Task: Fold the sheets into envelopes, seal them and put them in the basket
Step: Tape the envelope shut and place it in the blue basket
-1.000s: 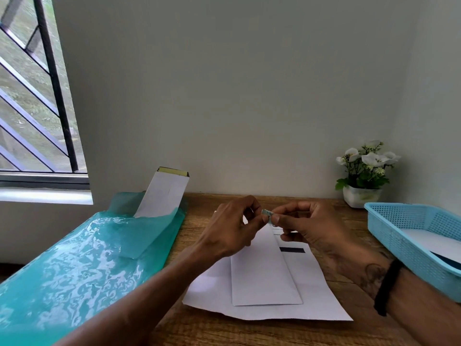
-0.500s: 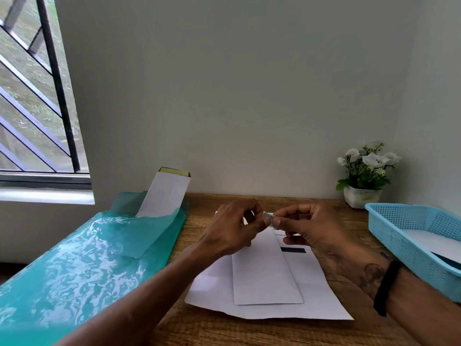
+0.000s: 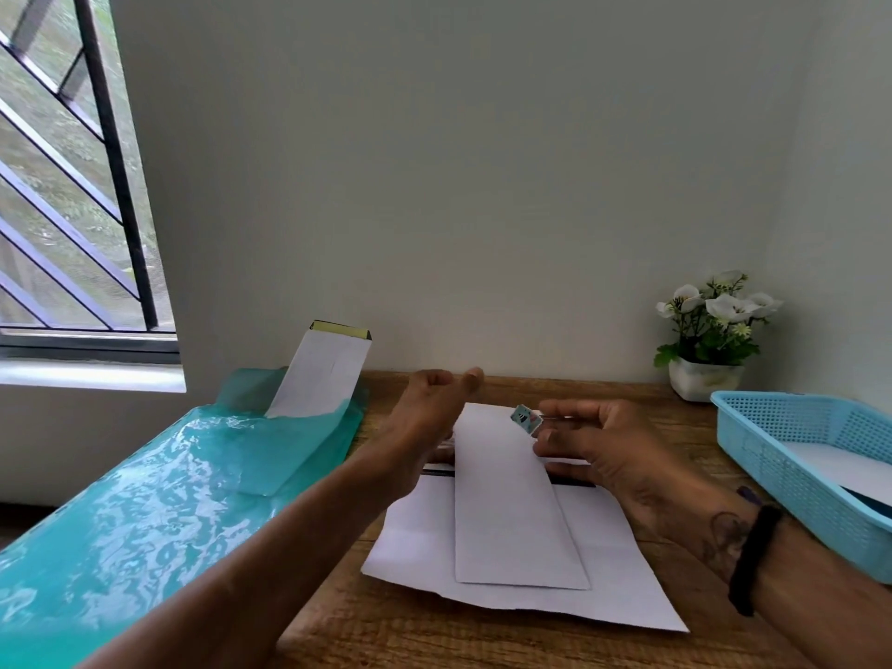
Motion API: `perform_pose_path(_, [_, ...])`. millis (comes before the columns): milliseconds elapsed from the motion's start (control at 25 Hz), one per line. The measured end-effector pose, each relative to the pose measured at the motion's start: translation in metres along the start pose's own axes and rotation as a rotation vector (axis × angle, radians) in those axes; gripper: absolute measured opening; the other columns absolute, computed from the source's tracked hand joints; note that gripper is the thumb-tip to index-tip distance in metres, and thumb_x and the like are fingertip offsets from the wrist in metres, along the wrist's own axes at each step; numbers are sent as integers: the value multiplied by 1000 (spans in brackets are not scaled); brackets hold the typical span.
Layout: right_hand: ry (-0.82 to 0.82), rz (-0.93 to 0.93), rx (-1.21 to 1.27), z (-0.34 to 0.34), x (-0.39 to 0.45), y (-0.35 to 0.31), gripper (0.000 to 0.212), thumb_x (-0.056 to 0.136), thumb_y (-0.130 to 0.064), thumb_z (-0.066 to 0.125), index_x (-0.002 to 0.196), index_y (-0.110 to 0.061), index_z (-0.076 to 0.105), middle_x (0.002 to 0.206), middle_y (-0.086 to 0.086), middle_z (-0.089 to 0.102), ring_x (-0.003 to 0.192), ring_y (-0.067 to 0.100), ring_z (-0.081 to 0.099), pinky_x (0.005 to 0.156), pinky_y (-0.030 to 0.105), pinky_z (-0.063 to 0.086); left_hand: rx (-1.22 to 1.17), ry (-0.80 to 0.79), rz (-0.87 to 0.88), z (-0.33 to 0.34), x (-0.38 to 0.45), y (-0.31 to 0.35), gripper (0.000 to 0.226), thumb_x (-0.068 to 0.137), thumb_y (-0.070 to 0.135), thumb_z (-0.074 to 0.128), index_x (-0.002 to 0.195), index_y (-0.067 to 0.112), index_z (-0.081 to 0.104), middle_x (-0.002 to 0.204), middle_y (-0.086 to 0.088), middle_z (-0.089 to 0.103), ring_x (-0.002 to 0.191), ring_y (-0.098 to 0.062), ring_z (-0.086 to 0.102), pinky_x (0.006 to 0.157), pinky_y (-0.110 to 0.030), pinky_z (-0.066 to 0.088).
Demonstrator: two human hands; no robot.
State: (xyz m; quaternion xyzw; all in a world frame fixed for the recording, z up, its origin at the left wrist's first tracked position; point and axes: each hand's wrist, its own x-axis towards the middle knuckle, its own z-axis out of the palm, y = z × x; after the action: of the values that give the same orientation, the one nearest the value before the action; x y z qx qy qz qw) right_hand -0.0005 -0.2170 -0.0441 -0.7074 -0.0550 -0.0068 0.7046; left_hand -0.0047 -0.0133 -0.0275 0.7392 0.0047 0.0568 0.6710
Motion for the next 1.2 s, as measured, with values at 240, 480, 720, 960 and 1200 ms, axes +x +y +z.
perform_pose_path(240, [-13, -44, 140, -1, 0, -1, 75, 77, 5, 84, 141, -21, 55, 109, 8, 80, 106, 33, 75, 91, 57, 60, -75, -87, -130, -3, 2, -4, 79, 82, 14, 88, 146, 21, 42, 129, -16, 65, 106, -32, 72, 79, -41, 65])
perform_pose_path(480, [74, -106, 255, -2, 3, -4, 147, 38, -11, 97, 155, -56, 19, 133, 7, 62, 116, 32, 69, 81, 53, 63, -147, -73, 71, -3, 1, -1, 59, 86, 9, 83, 141, 13, 59, 127, -7, 75, 108, -27, 75, 89, -42, 64])
perform_pose_path(720, [214, -175, 331, -1, 0, -13, 141, 63, 10, 89, 157, -57, 8, 145, 7, 56, 115, 27, 68, 69, 37, 64, -199, -295, -188, 4, -19, 10, 42, 87, 24, 82, 125, 14, 67, 106, -7, 81, 98, -25, 78, 86, -42, 64])
perform_pose_path(960, [393, -317, 254, -8, -4, -28, 99, 83, -2, 82, 157, -40, 27, 126, -1, 70, 92, 21, 79, 90, 56, 61, -159, -398, -169, 12, -21, 6, 33, 89, 8, 78, 119, 17, 67, 108, -7, 79, 107, -28, 73, 88, -46, 64])
perform_pose_path(1200, [81, -287, -224, -14, -13, -46, 53, 86, -20, 82, 131, -30, 57, 91, 4, 82, 85, 21, 78, 77, 51, 64, -349, -191, -170, -6, -8, 10, 21, 96, 13, 71, 116, 14, 64, 113, -16, 71, 99, -34, 71, 60, -44, 67])
